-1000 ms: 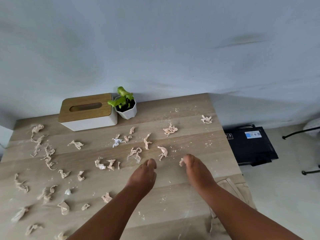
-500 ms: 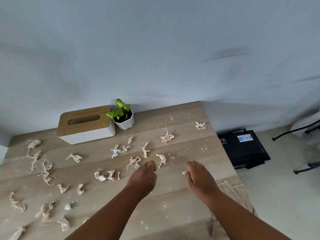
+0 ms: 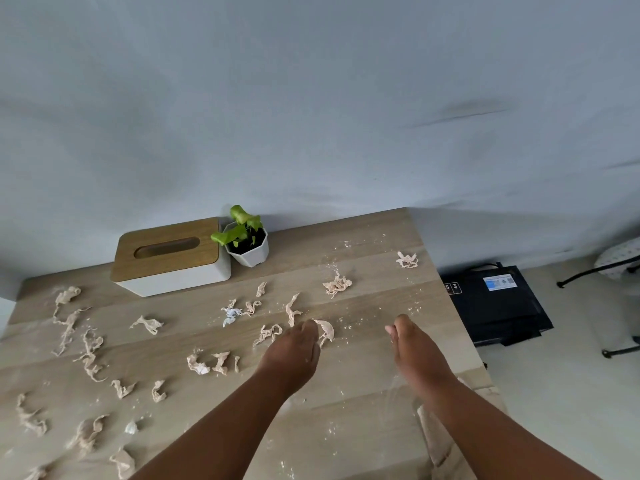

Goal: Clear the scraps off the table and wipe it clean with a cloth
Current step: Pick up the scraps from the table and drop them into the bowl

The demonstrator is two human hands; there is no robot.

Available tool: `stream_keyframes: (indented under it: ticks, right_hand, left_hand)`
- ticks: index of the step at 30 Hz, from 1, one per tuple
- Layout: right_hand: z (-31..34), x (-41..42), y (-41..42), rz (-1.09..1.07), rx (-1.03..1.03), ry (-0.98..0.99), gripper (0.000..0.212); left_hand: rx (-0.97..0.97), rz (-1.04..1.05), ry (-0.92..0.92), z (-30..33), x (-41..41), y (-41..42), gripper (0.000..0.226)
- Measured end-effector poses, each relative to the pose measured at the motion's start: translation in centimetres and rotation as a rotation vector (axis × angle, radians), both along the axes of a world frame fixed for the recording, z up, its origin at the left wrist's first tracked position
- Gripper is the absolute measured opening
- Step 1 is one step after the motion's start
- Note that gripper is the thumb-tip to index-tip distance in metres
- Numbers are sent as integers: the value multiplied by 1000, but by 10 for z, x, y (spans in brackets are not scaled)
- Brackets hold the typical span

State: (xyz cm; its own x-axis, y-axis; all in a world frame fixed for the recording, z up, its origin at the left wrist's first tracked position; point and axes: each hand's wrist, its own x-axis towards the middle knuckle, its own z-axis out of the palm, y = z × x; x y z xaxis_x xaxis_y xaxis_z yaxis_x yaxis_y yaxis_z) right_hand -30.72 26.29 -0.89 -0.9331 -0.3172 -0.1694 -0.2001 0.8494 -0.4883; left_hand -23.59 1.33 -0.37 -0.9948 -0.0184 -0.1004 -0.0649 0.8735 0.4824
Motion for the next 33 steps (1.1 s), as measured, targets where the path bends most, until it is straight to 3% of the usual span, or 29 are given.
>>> stream_keyframes:
  ticks: [6,14,22,28,33]
  right_hand:
    - [-7,-25,8,32,49,-8,9]
    - [-16,-69,9,12,17,117,25]
    - [-21,-119,14,2,122,187,31]
    - [-27,-153,18,-10,241,214,56]
    - [-37,-169,13,0,297,186,57]
  left_hand:
    - [16,28,-59,-8,-12,0,9]
    - [-5,81,-72,-17,-26,5,11]
    - [-194,111,-97,-34,-32,16,47]
    - [-297,62,-21,-41,-32,16,37]
    - [-341,3,38,-42,-34,15,26]
